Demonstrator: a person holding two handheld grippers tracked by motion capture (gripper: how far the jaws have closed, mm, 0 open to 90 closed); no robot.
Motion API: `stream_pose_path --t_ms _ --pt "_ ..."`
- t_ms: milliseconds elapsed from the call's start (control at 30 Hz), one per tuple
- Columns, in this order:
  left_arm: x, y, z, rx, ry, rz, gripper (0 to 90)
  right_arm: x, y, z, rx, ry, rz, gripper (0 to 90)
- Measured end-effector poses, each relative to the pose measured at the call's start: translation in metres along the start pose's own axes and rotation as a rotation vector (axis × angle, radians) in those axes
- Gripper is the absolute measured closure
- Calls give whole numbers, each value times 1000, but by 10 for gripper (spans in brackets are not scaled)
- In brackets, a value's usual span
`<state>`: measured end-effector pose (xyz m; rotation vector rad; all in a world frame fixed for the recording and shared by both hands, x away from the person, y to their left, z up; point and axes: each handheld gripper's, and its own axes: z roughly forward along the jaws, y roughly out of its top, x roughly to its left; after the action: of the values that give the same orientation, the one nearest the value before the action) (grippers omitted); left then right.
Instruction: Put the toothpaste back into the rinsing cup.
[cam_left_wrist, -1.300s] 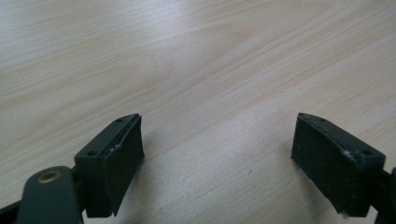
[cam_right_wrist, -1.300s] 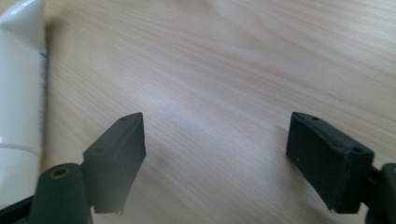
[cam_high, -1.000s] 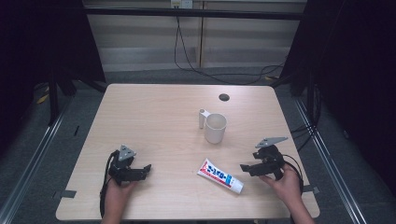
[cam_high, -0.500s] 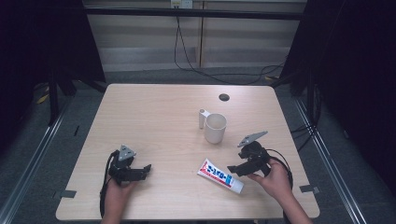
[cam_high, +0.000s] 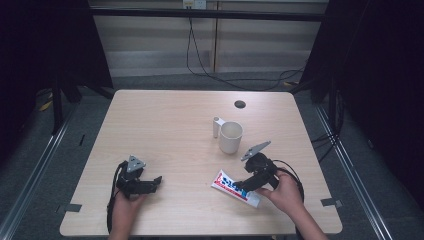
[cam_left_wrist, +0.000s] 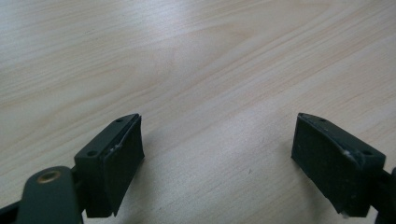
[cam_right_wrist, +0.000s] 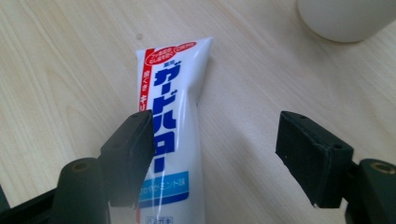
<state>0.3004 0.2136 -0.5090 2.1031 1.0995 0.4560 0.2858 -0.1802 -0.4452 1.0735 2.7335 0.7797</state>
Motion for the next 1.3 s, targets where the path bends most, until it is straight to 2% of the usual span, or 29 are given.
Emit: stream_pose_path --t_ms 233,333,567,967,1100,1300 --pt "0 0 0 0 0 0 163 6 5 6 18 9 -16 279" --pt "0 0 0 -2 0 1 163 9 8 10 38 2 -39 280" --pt "0 0 0 0 0 0 163 12 11 18 54 18 -39 286" --pt "0 0 0 0 0 1 163 17 17 34 104 22 -75 315" --pt "0 0 0 0 0 1 164 20 17 40 136 12 -94 347" --pt "0 0 0 0 0 1 163 25 18 47 163 17 -122 442"
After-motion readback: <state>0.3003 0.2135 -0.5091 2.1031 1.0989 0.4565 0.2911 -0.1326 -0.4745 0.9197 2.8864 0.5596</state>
